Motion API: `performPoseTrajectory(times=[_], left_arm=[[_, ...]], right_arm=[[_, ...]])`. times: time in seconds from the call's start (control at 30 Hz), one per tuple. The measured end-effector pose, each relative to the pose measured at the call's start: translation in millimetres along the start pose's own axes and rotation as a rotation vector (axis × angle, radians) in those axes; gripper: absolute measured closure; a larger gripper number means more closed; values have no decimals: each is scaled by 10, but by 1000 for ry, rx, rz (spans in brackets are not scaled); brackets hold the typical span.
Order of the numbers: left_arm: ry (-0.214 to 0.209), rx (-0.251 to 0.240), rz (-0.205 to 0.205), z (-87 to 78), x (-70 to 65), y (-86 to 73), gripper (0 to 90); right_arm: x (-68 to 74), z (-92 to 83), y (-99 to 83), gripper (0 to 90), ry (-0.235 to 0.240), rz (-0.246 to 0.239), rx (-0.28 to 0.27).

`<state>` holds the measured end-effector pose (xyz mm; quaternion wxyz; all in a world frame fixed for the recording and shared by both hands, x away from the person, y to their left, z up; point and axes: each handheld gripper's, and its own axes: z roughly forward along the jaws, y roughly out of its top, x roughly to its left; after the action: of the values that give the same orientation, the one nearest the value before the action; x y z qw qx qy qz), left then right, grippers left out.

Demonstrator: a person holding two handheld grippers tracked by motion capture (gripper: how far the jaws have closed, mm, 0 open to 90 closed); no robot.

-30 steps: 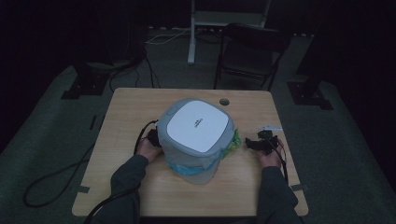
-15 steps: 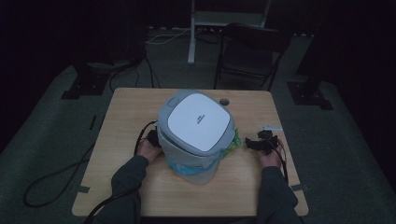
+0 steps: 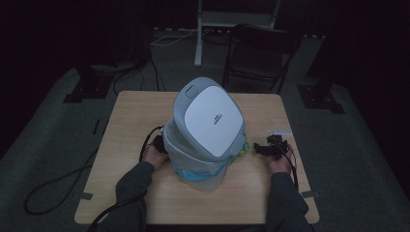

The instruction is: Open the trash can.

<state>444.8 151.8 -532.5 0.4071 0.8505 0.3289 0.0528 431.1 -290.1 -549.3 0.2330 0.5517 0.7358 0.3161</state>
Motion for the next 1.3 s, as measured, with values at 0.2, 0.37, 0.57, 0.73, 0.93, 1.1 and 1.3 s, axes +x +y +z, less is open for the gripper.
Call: performPoseTrajectory(times=[0.2, 0.37, 0.57, 0.73, 0.93, 1.1, 1.3], left_arm=[[-1, -22, -13, 4, -2, -26, 900], [-10, -41, -16, 4, 13, -56, 900], [-14, -53, -16, 2, 19, -79, 900], [-10, -64, -17, 5, 15, -90, 900], [-6, -69, -14, 17, 7, -85, 900], [-4, -74, -15, 27, 9, -80, 900], [-6, -69, -9, 29, 14, -75, 900]], right_arm=[[0, 0, 0, 121, 0, 0, 0], [0, 0, 0, 121, 0, 1, 0], [0, 0, 0, 121, 0, 0, 0], [-1, 0, 0, 121, 0, -1, 0], [0, 0, 0, 121, 0, 0, 0], [0, 0, 0, 121, 0, 0, 0], [0, 0, 0, 121, 0, 0, 0]])
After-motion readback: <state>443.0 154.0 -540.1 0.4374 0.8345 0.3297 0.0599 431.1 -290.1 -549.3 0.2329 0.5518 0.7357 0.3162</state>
